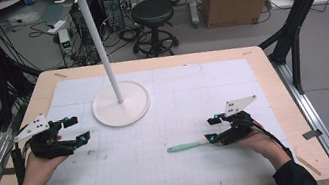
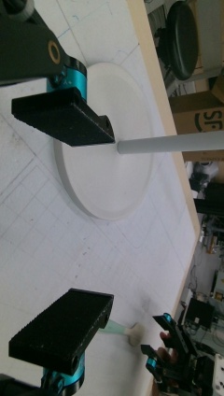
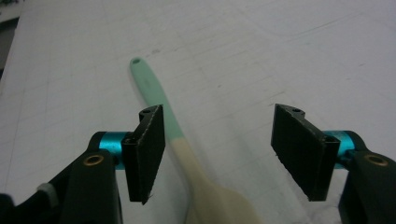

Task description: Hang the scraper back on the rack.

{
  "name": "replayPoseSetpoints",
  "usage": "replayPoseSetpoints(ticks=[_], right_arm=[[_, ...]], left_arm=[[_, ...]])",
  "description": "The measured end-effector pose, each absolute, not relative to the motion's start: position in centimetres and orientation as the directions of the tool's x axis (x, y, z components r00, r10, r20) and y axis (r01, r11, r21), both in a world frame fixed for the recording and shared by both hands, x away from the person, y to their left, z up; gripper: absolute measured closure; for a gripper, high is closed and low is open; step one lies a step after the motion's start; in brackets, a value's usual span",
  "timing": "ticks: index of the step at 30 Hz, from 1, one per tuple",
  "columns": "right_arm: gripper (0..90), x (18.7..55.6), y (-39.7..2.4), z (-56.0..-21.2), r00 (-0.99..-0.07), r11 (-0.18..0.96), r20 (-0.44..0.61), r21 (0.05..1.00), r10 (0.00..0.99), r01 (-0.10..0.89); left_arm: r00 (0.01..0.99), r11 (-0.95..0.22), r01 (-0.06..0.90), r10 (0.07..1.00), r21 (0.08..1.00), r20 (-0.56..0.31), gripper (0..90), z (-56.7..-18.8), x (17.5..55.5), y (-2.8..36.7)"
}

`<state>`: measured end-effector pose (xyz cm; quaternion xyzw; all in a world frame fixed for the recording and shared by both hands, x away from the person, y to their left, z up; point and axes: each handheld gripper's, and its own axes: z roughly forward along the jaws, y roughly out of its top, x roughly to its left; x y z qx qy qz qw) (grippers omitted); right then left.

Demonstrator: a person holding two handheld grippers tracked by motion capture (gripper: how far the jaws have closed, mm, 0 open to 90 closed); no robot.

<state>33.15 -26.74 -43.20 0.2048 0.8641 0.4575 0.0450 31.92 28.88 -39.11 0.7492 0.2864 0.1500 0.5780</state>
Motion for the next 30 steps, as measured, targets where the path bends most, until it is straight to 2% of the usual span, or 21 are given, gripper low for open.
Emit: replayPoseSetpoints(ticks=[6,8,13,18,30], right_arm=[[46.9,32.9,-25.7,-44.1,-0.939,0.583,0.095,0.761,0.332,0.283],[53.0,32.8,-25.4,-44.3,-0.948,0.612,0.074,0.748,0.309,0.258],[59.3,32.6,-25.1,-44.5,-0.955,0.647,0.024,0.73,0.296,0.219],[76.1,32.3,-24.8,-44.4,-0.962,0.667,0.01,0.719,0.271,0.195],[81.5,32.7,-24.7,-44.0,-0.955,0.674,0.057,0.697,0.29,0.246]], left_arm=[[0.794,-0.169,0.258,0.599,0.951,-0.109,19.5,-39.1,31.9,28.7],[0.794,-0.172,0.263,0.598,0.949,-0.112,19.6,-39.1,31.9,28.8],[0.797,-0.176,0.261,0.594,0.949,-0.109,19.8,-39.1,31.9,28.6],[0.802,-0.187,0.27,0.586,0.945,-0.113,20.2,-39.3,31.9,28.4],[0.809,-0.208,0.272,0.578,0.939,-0.107,21.4,-39.4,31.9,28.1]])
